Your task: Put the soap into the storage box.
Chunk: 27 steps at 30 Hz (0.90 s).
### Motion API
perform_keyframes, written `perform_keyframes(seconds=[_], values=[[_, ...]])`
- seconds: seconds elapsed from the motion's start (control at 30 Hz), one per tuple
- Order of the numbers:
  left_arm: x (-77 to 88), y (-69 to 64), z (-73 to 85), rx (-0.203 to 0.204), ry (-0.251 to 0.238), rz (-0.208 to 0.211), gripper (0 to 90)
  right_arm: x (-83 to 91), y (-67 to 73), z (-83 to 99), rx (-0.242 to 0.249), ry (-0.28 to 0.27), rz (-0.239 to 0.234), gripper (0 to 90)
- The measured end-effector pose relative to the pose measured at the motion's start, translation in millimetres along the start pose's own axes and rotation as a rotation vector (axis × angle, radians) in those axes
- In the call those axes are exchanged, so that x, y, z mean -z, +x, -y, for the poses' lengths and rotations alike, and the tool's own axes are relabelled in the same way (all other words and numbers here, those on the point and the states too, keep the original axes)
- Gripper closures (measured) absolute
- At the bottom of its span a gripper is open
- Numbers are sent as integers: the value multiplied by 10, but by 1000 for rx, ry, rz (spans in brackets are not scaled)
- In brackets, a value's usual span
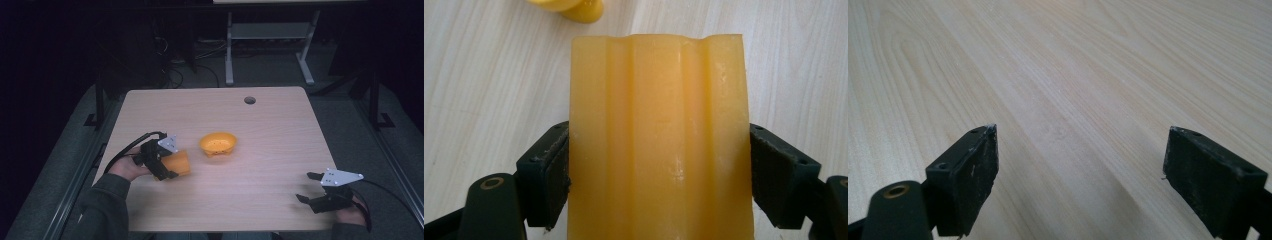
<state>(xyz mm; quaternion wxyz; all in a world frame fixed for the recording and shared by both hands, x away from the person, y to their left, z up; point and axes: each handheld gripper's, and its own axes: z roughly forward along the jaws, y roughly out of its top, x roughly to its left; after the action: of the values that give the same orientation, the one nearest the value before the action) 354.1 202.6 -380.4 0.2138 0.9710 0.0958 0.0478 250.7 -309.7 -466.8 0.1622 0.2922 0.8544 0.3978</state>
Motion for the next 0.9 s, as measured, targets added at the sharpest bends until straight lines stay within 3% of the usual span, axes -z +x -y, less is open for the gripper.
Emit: perform_keyframes(seconds=[0.9], values=[[83, 237, -310, -47, -13, 10, 210, 1, -16, 7, -5, 0, -1, 140]])
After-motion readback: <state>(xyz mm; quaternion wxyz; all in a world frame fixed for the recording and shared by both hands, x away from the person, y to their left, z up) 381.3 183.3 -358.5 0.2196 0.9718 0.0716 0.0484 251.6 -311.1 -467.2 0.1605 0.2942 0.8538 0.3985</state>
